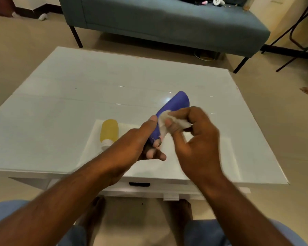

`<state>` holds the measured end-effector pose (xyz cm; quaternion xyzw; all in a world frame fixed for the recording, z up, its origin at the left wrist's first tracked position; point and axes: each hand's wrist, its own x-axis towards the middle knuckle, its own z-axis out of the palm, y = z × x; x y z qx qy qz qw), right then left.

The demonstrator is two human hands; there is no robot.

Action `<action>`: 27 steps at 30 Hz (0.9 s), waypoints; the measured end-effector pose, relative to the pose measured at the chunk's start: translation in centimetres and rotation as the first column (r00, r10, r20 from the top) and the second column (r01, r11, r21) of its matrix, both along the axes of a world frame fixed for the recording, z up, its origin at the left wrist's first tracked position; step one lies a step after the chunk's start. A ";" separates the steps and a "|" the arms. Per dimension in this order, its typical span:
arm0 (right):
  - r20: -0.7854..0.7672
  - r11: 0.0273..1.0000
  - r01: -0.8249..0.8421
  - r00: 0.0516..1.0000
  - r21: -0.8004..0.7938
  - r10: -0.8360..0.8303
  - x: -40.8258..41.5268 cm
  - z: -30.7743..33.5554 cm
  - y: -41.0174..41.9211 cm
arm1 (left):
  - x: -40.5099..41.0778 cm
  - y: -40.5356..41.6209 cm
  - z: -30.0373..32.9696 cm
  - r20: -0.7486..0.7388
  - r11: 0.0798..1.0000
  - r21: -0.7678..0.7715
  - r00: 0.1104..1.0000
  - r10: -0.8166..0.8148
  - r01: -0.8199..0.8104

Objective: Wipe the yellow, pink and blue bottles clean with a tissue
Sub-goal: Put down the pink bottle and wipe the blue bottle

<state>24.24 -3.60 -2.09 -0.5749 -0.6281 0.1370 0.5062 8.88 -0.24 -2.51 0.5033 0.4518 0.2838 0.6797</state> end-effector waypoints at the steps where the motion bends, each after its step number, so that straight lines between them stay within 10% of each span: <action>1: 0.031 0.997 -0.072 0.997 -0.001 0.072 -0.9 -0.2 -0.4 | 0.1 0.1 0.0 0.037 0.998 -0.044 0.999 0.035 -0.034; 27: -0.144 0.964 -0.130 0.985 -0.233 0.098 1.1 -0.1 1.0 | 0.1 0.1 -0.8 0.061 0.981 -0.132 0.987 0.149 -0.140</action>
